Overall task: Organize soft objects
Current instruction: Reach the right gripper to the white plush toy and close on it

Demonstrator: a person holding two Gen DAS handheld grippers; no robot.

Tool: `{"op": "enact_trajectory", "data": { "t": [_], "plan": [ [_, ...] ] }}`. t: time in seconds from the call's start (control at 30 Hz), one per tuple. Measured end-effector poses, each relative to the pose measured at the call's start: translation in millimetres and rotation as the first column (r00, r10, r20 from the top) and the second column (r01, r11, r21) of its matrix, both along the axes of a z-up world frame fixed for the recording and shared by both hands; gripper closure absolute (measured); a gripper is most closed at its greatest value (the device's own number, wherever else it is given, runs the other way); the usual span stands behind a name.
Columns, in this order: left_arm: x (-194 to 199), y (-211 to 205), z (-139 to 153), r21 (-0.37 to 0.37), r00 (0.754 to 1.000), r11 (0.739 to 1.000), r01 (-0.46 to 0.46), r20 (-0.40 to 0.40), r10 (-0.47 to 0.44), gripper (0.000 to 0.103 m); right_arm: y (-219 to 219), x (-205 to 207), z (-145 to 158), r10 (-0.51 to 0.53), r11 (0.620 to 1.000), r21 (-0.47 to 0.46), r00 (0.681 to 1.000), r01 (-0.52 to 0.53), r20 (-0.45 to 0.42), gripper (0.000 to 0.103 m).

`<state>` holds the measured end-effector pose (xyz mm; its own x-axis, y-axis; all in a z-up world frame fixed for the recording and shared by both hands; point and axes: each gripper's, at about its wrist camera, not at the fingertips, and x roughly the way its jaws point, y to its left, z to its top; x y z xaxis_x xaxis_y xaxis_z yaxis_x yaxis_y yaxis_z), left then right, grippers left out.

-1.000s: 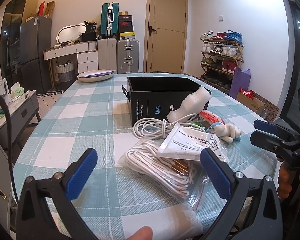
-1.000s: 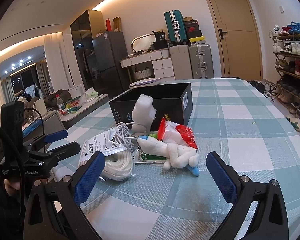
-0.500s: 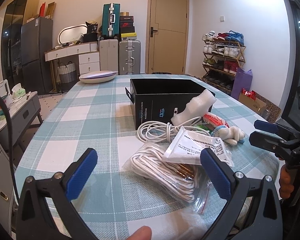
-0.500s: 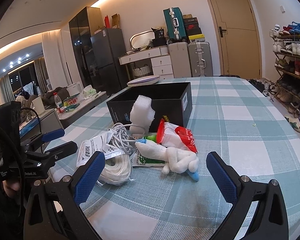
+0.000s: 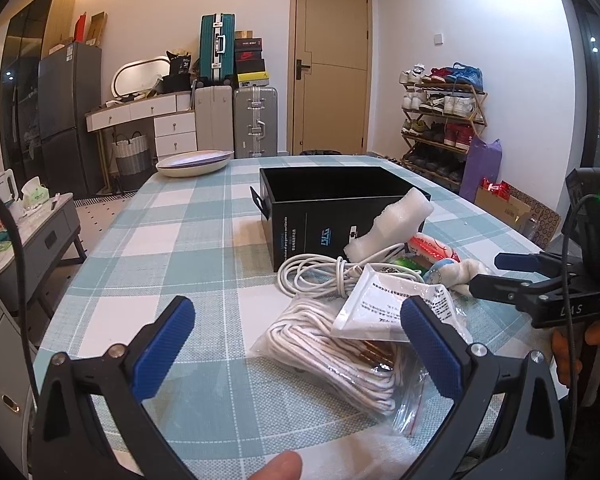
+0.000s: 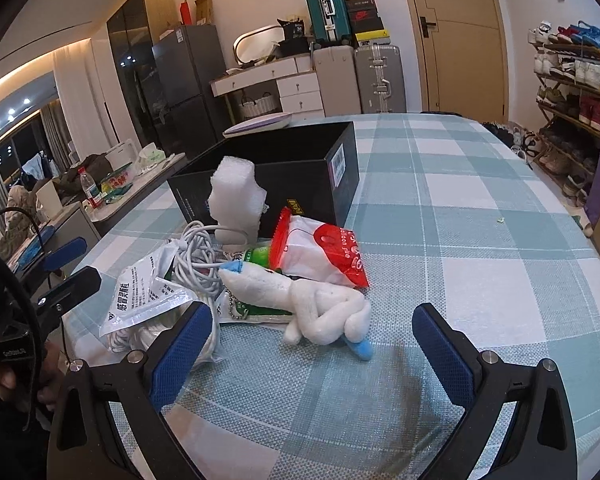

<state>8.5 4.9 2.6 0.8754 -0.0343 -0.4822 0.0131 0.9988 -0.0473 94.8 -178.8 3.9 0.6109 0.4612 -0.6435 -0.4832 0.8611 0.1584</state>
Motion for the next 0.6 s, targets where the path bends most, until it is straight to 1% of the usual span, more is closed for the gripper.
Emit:
{"op": "enact_trajectory", "data": {
  "t": [0.1,0.17,0.23,0.3,0.33,0.5,0.53,0.6],
  "plan": [
    [2,4,1,-0.018,1.0,1.0,0.009,-0.016,-0.009,0.0,6,6,-3,0.001,1.0,-0.025,1.0,-0.001,-0.011,0.008],
    [2,4,1,-0.015,1.0,1.0,0.008,-0.016,-0.008,0.0,9,10,-5,0.006,0.999,-0.041,1.0,-0.007,-0.018,0.013],
    [2,6,1,-0.009,1.0,1.0,0.006,-0.013,-0.006,0.0,13,12,-8,0.011,0.998,-0.061,1.0,-0.013,-0.021,0.02],
    [2,6,0,-0.008,1.0,1.0,0.012,-0.016,-0.012,0.0,16,13,-10,0.019,0.997,-0.075,1.0,-0.021,-0.02,0.025],
    [2,6,-1,-0.007,1.0,1.0,0.012,-0.016,-0.012,0.0,16,14,-11,0.024,0.997,-0.077,1.0,-0.025,-0.018,0.031],
    [3,7,-3,-0.017,1.0,1.0,0.012,-0.021,-0.012,0.0,11,8,-11,0.016,0.997,-0.071,1.0,-0.016,-0.002,0.049],
    [3,7,-3,-0.018,1.0,1.0,0.012,-0.021,-0.012,0.0,7,7,-11,0.011,0.998,-0.062,1.0,-0.011,-0.001,0.056],
    [2,7,-3,-0.023,1.0,1.0,0.013,-0.019,-0.014,0.0,2,4,-10,0.005,0.999,-0.044,1.0,-0.006,-0.007,0.062]
  ]
}}
